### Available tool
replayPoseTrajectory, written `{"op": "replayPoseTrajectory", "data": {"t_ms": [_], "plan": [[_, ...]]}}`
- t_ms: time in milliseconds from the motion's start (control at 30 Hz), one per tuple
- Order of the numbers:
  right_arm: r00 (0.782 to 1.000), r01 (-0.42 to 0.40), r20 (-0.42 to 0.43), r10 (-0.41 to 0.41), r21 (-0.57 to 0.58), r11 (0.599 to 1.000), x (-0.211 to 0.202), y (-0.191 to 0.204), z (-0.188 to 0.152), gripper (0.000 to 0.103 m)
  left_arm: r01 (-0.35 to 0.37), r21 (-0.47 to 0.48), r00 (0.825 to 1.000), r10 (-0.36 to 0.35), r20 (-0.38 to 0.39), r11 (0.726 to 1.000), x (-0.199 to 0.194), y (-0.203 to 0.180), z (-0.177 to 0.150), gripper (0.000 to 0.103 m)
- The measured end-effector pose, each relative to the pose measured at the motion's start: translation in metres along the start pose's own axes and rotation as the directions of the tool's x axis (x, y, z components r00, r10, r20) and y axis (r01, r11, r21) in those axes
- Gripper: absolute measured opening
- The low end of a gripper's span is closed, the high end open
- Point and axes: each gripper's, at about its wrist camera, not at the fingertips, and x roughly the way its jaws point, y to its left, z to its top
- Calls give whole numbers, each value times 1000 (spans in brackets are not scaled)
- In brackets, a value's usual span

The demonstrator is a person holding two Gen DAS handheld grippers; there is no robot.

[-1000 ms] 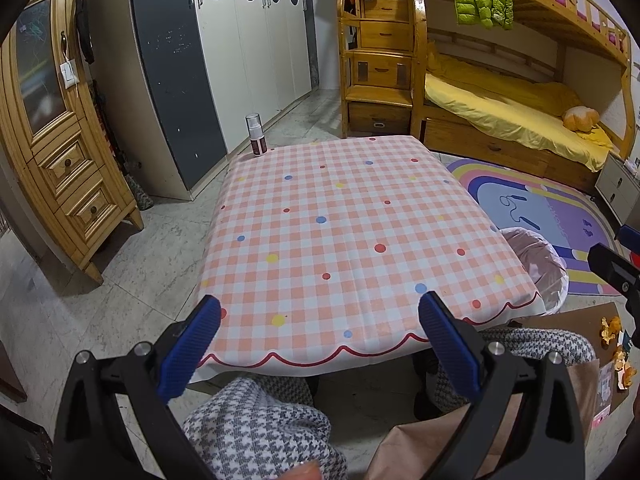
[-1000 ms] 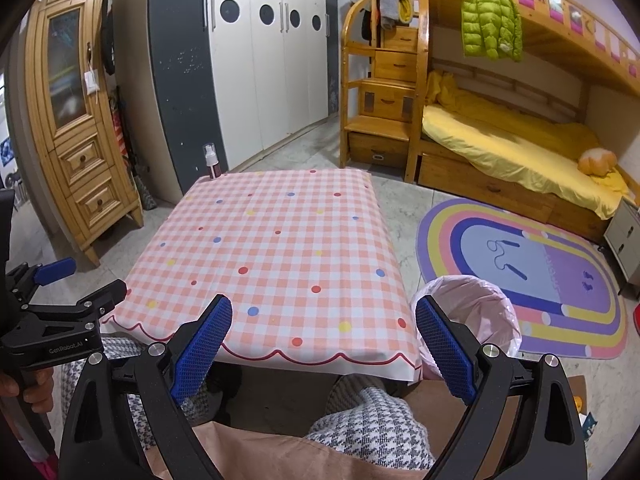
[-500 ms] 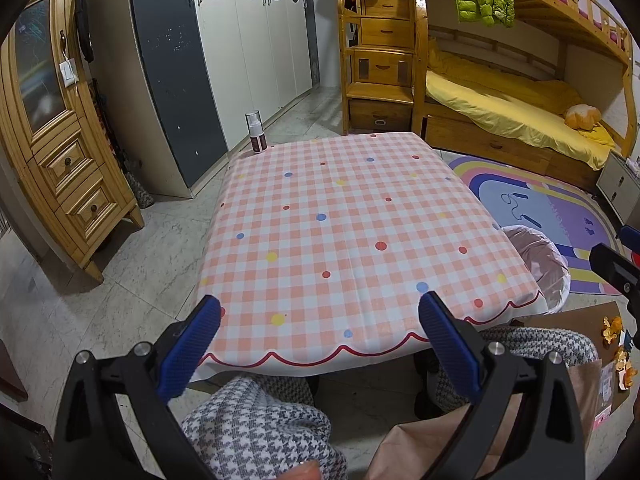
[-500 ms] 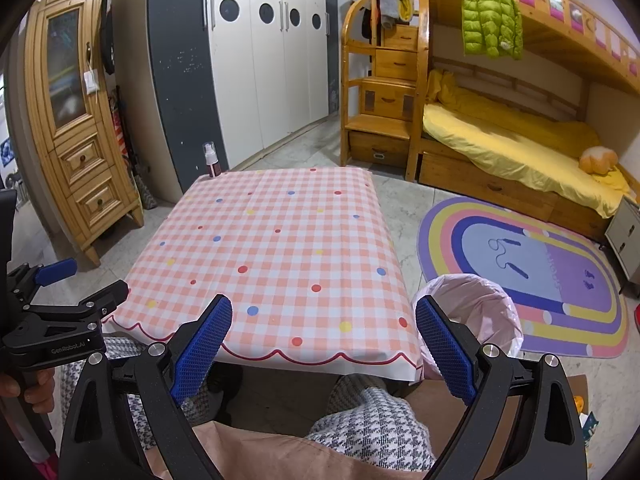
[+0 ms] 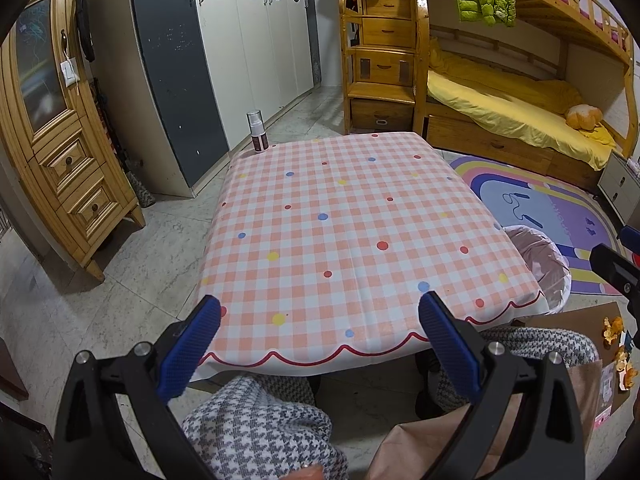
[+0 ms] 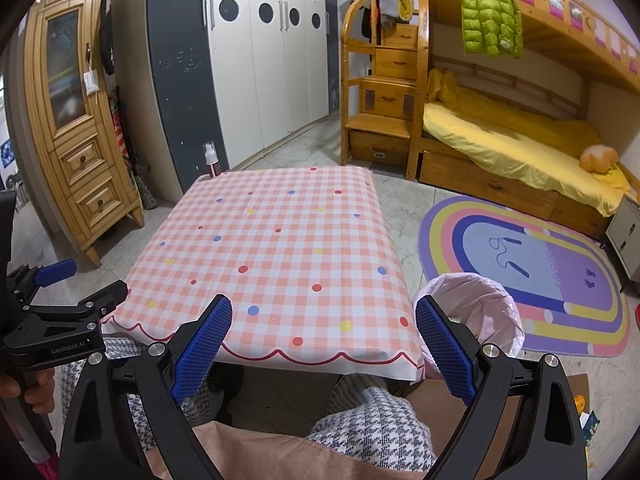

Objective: Collect trash

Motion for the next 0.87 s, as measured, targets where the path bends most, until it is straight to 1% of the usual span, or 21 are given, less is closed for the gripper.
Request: {"op": "replayPoseTrajectory", "data": {"t_ms": [400, 600, 800, 867], "plan": [[1000, 0, -3, 0, 1, 1000, 0, 0, -1, 92, -2, -2, 1000, 2, -9, 1000, 2, -1, -1, 96], [1000, -2, -8, 2, 3, 1000, 2, 3, -1, 92, 9, -2, 1000, -9, -6, 1000, 6, -2, 0, 96], [999, -13, -40, 14, 20, 1000, 19, -1, 1, 92, 8, -19, 1000, -8, -23, 1000, 25, 3, 7, 96], [998, -17, -59, 19, 27, 999, 30, -2, 0, 92, 30, -42, 999, -31, -22, 999, 34, 7, 9, 96]]}}
